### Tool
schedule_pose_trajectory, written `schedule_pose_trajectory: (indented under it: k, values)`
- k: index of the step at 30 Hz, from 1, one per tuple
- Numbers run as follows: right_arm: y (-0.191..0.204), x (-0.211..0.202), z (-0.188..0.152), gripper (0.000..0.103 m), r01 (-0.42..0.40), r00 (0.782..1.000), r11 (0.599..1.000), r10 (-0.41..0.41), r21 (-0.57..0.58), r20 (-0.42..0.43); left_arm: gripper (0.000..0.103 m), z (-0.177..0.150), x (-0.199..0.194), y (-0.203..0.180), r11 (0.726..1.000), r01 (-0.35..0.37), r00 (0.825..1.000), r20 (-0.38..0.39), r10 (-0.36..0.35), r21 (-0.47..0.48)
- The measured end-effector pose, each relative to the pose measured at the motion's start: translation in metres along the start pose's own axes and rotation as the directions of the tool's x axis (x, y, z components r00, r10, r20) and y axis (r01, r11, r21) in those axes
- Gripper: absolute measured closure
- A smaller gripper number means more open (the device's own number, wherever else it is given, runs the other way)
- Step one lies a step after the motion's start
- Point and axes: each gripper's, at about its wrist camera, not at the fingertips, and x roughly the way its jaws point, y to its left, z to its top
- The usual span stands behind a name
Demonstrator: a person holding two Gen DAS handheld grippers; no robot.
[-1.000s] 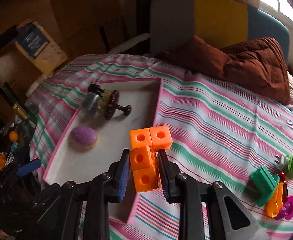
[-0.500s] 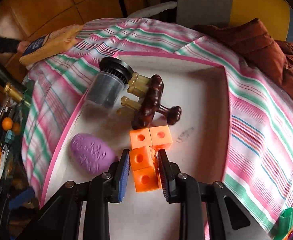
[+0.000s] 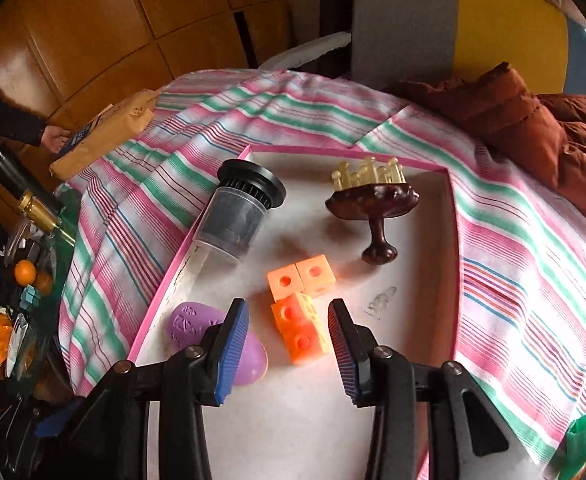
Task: Organize rigid objects
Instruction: 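Lower the orange cubes into the tray and open the right gripper, then move both grippers away from the tray toward the pile of toys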
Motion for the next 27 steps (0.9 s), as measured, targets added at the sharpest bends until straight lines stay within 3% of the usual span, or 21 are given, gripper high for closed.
schedule_pose_trajectory:
  k: [12,27]
  values:
    - [-0.021,-0.061,-0.046,0.062,0.080,0.993,0.996,-0.083,0.039,0.085,0.025,-0.002,-0.008,-0.015,0.999,0.009,1.000,0.009,-0.010,0.042]
    - [-0.096,-0.118,-0.115,0.061,0.219,0.968,0.958,-0.237,0.186,0.083,0.025,-0.001,-0.020,-0.043,0.992,0.025,0.999,0.026,-0.029,0.120]
